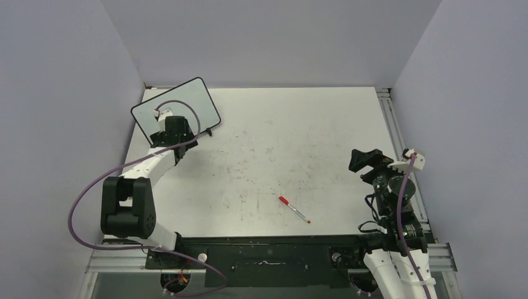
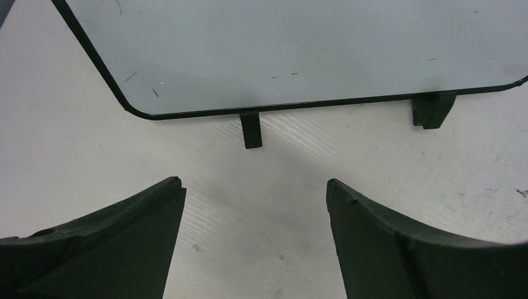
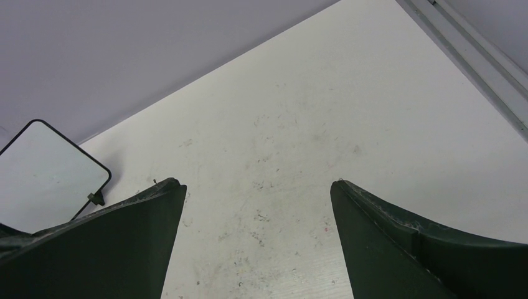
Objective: Write a sentence on the whiteboard
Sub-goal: Move the whiteboard to the center of the board.
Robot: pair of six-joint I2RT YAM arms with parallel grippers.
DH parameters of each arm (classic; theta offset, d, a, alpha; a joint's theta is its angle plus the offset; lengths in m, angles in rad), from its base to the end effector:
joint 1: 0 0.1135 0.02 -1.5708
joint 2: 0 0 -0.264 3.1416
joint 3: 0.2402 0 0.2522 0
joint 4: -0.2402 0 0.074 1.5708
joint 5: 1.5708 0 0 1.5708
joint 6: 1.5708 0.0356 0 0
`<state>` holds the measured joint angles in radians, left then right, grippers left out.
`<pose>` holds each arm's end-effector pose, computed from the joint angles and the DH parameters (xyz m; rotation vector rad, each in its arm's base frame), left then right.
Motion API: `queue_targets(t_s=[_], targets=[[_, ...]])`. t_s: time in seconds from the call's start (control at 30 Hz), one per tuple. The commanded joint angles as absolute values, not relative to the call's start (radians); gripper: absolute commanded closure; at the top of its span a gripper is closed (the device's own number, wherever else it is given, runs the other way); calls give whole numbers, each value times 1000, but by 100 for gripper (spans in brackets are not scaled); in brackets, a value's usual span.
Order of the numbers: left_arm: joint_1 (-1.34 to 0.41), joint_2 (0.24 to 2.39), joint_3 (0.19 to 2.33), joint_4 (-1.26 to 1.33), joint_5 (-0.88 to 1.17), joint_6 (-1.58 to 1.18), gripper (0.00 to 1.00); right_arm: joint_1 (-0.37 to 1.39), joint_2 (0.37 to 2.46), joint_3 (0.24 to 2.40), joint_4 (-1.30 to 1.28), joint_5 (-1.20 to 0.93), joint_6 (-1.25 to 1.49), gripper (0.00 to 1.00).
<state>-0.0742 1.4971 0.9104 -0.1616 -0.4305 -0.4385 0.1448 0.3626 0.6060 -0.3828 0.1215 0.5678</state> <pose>0.3159 -0.0086 0.2188 -0.6149 2.1612 0.2257 0.1042 0.0108 0.3092 0.4514 1.6676 0.4249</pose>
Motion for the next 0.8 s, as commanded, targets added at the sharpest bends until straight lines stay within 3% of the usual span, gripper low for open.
queue_targets(t_s=[0.0, 0.1, 0.77], targets=[[-58, 1585, 1009, -149, -455, -460, 21, 147, 352, 646, -380, 83, 587, 10], [-57, 1630, 1040, -163, -460, -446, 32, 149, 346, 643, -380, 83, 596, 10], [-11, 1766, 1086, -202, -402, -444, 52, 149, 387, 616, -354, 54, 633, 10]])
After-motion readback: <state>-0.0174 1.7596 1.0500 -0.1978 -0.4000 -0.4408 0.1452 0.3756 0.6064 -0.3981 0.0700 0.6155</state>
